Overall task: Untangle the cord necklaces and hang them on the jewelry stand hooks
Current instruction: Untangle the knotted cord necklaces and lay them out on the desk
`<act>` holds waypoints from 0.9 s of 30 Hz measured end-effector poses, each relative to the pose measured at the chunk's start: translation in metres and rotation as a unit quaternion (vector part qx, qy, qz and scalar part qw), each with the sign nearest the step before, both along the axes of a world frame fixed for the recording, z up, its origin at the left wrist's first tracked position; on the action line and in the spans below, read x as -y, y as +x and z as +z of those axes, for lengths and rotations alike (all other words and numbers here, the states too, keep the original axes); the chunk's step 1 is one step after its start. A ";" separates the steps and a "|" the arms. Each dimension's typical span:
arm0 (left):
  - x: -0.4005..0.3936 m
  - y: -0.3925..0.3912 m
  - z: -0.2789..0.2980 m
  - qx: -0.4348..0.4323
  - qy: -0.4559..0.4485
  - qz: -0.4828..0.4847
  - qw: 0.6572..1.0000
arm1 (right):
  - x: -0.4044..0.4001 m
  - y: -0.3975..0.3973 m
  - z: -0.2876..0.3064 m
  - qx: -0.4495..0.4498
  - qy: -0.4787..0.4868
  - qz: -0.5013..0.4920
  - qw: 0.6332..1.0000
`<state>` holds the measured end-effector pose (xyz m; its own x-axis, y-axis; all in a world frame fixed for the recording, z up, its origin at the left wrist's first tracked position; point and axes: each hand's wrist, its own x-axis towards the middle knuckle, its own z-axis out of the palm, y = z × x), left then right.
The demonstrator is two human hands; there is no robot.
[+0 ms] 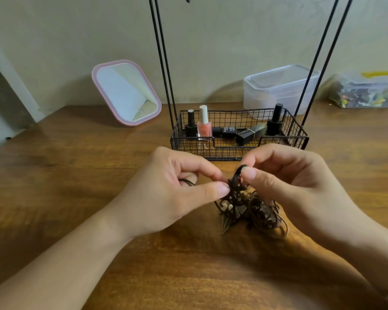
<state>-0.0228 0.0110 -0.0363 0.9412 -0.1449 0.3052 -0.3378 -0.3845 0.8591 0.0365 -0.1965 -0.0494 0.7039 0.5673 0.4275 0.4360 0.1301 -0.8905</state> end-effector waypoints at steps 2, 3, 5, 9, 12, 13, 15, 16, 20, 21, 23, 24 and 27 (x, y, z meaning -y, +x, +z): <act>0.001 -0.001 -0.001 0.010 0.013 -0.021 1.000 | 0.000 0.000 0.000 -0.003 -0.008 0.009 1.000; 0.001 0.000 -0.001 0.017 0.015 -0.027 0.999 | 0.000 0.000 0.000 -0.007 -0.011 0.009 1.000; 0.001 0.001 -0.002 0.023 0.007 -0.029 0.999 | -0.001 0.000 0.000 -0.019 -0.012 0.005 1.000; 0.000 0.003 -0.002 0.011 -0.035 -0.046 0.998 | 0.000 0.001 0.000 -0.038 -0.021 0.002 0.999; 0.004 0.003 -0.003 0.012 -0.058 -0.062 0.996 | 0.001 0.002 -0.002 -0.029 -0.034 0.000 0.999; 0.005 0.004 -0.004 0.014 -0.062 -0.063 0.996 | 0.001 0.002 -0.003 -0.013 -0.046 -0.009 0.999; 0.006 0.004 -0.005 0.014 -0.069 -0.063 0.996 | 0.003 0.000 -0.004 0.034 -0.068 -0.036 0.996; 0.006 0.003 -0.005 0.014 -0.072 -0.061 0.995 | 0.004 -0.001 -0.004 0.065 -0.070 -0.053 0.994; 0.007 0.003 -0.005 0.003 -0.074 -0.057 0.996 | 0.004 -0.004 0.000 0.194 -0.048 -0.095 0.975; 0.007 0.003 -0.005 -0.003 -0.079 -0.059 0.995 | 0.004 -0.005 0.001 0.218 -0.054 -0.101 0.969; 0.007 0.002 -0.004 -0.023 -0.103 -0.067 0.992 | 0.004 -0.006 0.001 0.233 -0.072 -0.111 0.963; 0.006 0.002 -0.004 -0.035 -0.119 -0.073 0.990 | 0.003 -0.007 0.001 0.232 -0.080 -0.117 0.962; 0.004 0.002 -0.004 -0.068 -0.160 -0.078 0.982 | 0.002 -0.007 0.000 0.244 -0.091 -0.135 0.956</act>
